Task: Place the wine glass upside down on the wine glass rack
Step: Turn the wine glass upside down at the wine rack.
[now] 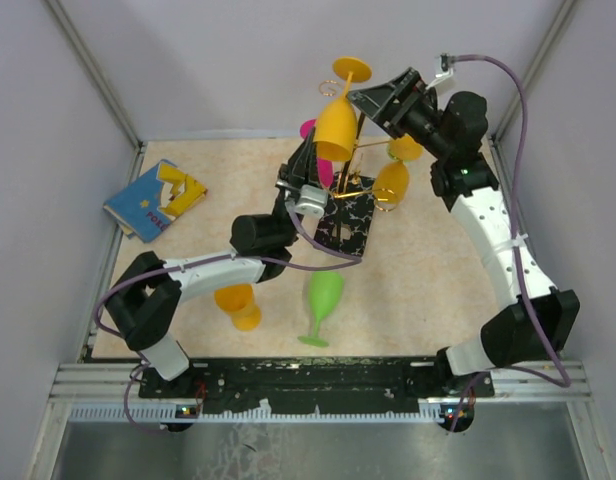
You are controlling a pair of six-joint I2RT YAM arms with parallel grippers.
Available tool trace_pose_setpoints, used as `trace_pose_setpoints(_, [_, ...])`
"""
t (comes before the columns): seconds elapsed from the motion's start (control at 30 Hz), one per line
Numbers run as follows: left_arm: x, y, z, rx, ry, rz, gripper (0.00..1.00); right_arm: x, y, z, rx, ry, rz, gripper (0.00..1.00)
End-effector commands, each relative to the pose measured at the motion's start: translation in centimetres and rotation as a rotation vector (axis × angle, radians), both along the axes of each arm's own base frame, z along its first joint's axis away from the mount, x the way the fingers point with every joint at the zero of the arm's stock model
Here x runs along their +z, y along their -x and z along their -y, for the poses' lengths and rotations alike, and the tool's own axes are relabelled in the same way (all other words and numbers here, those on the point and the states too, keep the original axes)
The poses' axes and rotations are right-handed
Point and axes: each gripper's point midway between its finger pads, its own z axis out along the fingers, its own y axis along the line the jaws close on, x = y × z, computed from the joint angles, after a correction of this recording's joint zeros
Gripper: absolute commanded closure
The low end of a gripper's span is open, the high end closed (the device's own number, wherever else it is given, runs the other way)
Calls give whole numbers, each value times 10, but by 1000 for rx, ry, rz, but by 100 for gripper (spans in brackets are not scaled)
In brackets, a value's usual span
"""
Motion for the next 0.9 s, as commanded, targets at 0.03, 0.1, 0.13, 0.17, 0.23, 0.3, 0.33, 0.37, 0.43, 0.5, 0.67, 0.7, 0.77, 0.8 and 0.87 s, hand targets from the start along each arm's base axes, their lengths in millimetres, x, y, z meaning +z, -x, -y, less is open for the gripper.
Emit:
trace_pose_setpoints(0.03, [18,14,-7,-69,79,53,100,33,6,-11,44,-35,114,13])
trace_pose_setpoints(0.1, [15,14,-5,-85,71,41,100,33,4,-13,53,-46,120,14])
trace_pose_setpoints(0.13, [14,14,-4,-91,69,37,100,34,4,-15,59,-52,123,15])
trace_pose_setpoints(0.17, [14,14,-3,-97,67,35,100,33,3,-16,63,-56,121,16])
trace_pose_setpoints(0.23, [14,15,-1,-111,63,34,100,32,1,-18,72,-60,120,18])
trace_pose_setpoints(0.3, [13,16,2,-127,55,31,100,31,1,-20,85,-67,116,22])
trace_pose_setpoints(0.33, [13,16,3,-133,49,30,100,31,1,-21,91,-71,119,24])
trace_pose_setpoints(0.37, [13,16,4,-138,44,28,100,32,2,-22,99,-75,123,28])
trace_pose_setpoints(0.43, [11,15,7,-141,36,25,100,33,3,-23,107,-80,125,36])
trace_pose_setpoints(0.5, [11,15,8,-141,33,23,100,34,4,-23,112,-76,128,42])
trace_pose_setpoints(0.67, [9,11,9,-136,36,13,100,33,6,-23,116,-71,130,68])
trace_pose_setpoints(0.7, [9,10,9,-131,35,12,100,33,6,-24,116,-70,129,71])
trace_pose_setpoints(0.77, [8,9,10,-124,36,7,100,33,6,-23,115,-67,131,71])
trace_pose_setpoints(0.8, [8,7,10,-118,36,5,100,33,6,-23,112,-65,131,71])
trace_pose_setpoints(0.87, [7,5,9,-109,41,3,100,32,6,-24,113,-62,128,71])
